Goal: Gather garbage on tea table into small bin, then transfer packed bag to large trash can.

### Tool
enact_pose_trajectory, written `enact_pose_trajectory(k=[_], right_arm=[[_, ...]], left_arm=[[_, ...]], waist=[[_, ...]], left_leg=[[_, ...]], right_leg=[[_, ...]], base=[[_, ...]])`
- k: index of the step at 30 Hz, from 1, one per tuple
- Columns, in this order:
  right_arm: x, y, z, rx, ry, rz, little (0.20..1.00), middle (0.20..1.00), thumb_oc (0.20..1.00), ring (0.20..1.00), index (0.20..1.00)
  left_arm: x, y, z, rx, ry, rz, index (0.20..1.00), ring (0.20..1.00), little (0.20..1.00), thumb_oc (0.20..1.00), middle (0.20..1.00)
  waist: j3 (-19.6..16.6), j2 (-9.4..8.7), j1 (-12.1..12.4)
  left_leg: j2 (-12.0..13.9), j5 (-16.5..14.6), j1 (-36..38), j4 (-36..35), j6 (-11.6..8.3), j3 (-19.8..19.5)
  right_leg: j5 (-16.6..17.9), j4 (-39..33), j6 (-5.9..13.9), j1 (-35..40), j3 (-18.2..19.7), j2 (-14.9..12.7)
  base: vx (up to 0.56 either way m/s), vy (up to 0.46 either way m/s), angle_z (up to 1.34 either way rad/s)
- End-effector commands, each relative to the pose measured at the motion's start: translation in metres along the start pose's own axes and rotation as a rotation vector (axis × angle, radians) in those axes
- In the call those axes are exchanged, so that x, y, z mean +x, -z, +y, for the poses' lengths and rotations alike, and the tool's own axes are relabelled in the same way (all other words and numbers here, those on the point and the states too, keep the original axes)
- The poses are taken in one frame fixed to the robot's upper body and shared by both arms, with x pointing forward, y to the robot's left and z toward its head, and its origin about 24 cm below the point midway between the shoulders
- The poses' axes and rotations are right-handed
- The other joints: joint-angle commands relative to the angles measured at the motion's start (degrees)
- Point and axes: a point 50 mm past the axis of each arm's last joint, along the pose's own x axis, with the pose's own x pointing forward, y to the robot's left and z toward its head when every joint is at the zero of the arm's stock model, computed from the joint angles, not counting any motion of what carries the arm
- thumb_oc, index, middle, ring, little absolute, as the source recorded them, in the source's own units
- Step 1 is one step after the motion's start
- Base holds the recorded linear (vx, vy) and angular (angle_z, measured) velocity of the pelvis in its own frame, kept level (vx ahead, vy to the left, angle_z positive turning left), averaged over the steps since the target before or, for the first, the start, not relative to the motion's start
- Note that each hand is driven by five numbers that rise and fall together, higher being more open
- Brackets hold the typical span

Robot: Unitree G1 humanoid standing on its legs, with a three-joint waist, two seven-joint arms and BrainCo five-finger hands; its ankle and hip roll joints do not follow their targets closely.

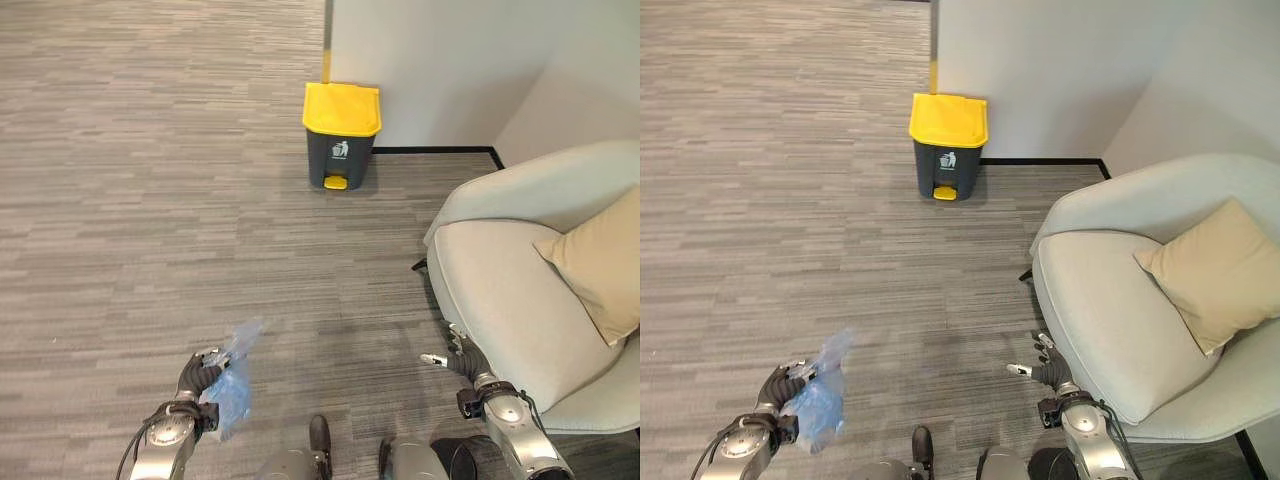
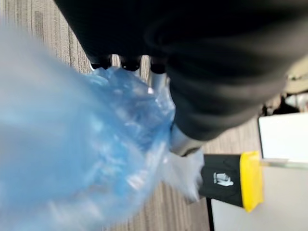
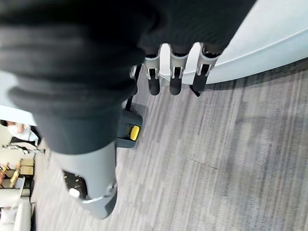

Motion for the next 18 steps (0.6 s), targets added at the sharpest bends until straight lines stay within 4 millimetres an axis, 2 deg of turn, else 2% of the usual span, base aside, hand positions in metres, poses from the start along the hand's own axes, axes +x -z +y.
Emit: enact_pose_trajectory(k=[1,4,5,6,7,8,9,10,11,12,13,16,18], right_arm=[[0.006,-0.014,-0.015,0.001,0.037,-0.058,1.0,1.0,1.0,1.0,1.0],[0.003,-0.01,-0.017,-0.013,0.045,-0.045,1.0,1.0,1.0,1.0,1.0],[-0.001,-0.004,-0.019,-0.006,0.053,-0.03,1.0,1.0,1.0,1.0,1.0],[-0.002,-0.003,-0.02,-0.006,0.057,-0.029,1.0,1.0,1.0,1.0,1.0],[-0.002,0.0,-0.022,-0.009,0.063,-0.018,1.0,1.0,1.0,1.0,1.0],[-0.005,0.004,-0.025,-0.014,0.073,-0.003,1.0,1.0,1.0,1.0,1.0],[-0.006,0.005,-0.027,-0.013,0.083,0.001,1.0,1.0,1.0,1.0,1.0],[-0.007,0.005,-0.03,-0.01,0.099,-0.005,1.0,1.0,1.0,1.0,1.0],[-0.007,0.006,-0.032,-0.009,0.108,-0.001,1.0,1.0,1.0,1.0,1.0],[-0.007,0.006,-0.032,-0.008,0.108,-0.001,1.0,1.0,1.0,1.0,1.0],[-0.009,0.008,-0.036,-0.023,0.12,0.01,1.0,1.0,1.0,1.0,1.0],[-0.01,0.008,-0.04,-0.025,0.13,0.013,1.0,1.0,1.0,1.0,1.0],[-0.01,0.007,-0.042,-0.023,0.135,0.01,1.0,1.0,1.0,1.0,1.0]], left_arm=[[0.001,-0.03,0.011,-0.026,-0.028,-0.153,0.2,0.2,0.2,0.2,0.2],[0.003,-0.032,0.008,-0.027,-0.022,-0.163,0.2,0.2,0.2,0.2,0.2],[0.002,-0.033,0.005,-0.019,-0.004,-0.169,0.2,0.2,0.2,0.2,0.2],[0.002,-0.033,0.004,-0.019,-0.001,-0.168,0.2,0.2,0.2,0.2,0.2],[0.002,-0.032,0.003,-0.022,-0.001,-0.164,0.2,0.2,0.2,0.2,0.2],[0.001,-0.029,0.002,-0.028,0.002,-0.155,0.2,0.2,0.2,0.2,0.2],[0.001,-0.03,0.0,-0.032,0.011,-0.158,0.2,0.2,0.2,0.2,0.2],[0.0,-0.028,-0.002,-0.038,0.012,-0.153,0.2,0.2,0.2,0.2,0.2],[0.0,-0.027,-0.001,-0.039,0.01,-0.149,0.2,0.2,0.2,0.2,0.2],[0.0,-0.027,-0.001,-0.039,0.01,-0.149,0.2,0.2,0.2,0.2,0.2],[0.001,-0.026,-0.003,-0.046,0.012,-0.143,0.2,0.2,0.2,0.2,0.2],[0.002,-0.025,-0.005,-0.038,0.021,-0.132,0.2,0.2,0.2,0.2,0.2],[0.002,-0.023,-0.005,-0.029,0.021,-0.127,0.2,0.2,0.2,0.2,0.2]], waist=[[1.9,-0.39,-1.0],[2.2,-0.3,-1.8],[1.3,-0.95,-2.3],[0.8,-0.77,-2.3],[0.3,-0.35,-2.6],[-0.3,0.01,-2.9],[-0.5,0.49,-2.9],[-0.8,0.47,-3.1],[-1.2,0.21,-3.2],[-1.2,0.23,-3.2],[-1.3,0.22,-3.3],[-1.2,-0.48,-3.0],[-0.9,-1.21,-2.4]], left_leg=[[3.2,-8.3,2.4,6.9,-4.32,-7.8],[2.8,-9.9,5.6,6.2,-5.03,-9.6],[2.8,-11.9,7.8,6.3,-6.12,-11.0],[3.4,-12.5,8.4,6.7,-6.53,-11.2],[4.6,-12.1,8.5,7.6,-7.82,-11.2],[5.9,-11.1,8.7,8.5,-9.1,-10.9],[7.3,-8.9,7.9,12.4,-10.41,-10.9],[9.1,-5.1,5.6,18.9,-11.63,-10.4],[9.6,-3.5,4.9,20.6,-11.64,-9.7],[9.7,-3.5,4.8,20.8,-11.67,-9.8],[11.1,-1.6,3.7,23.8,-11.25,-8.5],[11.4,-3.5,0.4,21.7,-9.55,-5.7],[10.5,-5.8,-3.6,21.1,-8.98,-5.0]], right_leg=[[8.1,-8.4,0.19,5.2,-0.2,2.8],[9.8,-10.6,0.72,2.9,-0.6,3.2],[10.3,-11.2,0.26,4.3,0.4,2.7],[10.4,-10.6,-0.18,4.8,-0.1,2.6],[10.0,-9.8,-0.71,5.3,-0.9,2.7],[9.4,-9.4,-1.24,6.0,-1.7,2.9],[8.5,-8.9,-2.07,7.3,-2.7,3.7],[7.0,-8.8,-3.44,9.2,-3.5,4.5],[6.4,-9.1,-4.1,10.2,-3.9,4.6],[6.4,-9.1,-4.13,10.2,-4.0,4.6],[4.3,-9.3,-5.22,12.2,-4.4,5.4],[2.3,-9.8,-5.63,14.9,-4.4,5.6],[1.2,-10.4,-5.44,16.7,-4.1,5.3]], base=[[0.34,-0.077,0.2],[0.39,-0.166,0.51],[0.37,-0.204,0.65],[0.48,-0.286,0.76],[0.33,-0.216,0.9],[0.34,-0.255,1.07],[0.41,-0.326,0.99],[0.38,-0.311,0.69],[0.27,-0.216,0.22],[0.27,-0.19,-0.02],[0.28,-0.189,-0.4],[0.32,-0.154,-0.09],[0.24,-0.06,-0.24]])
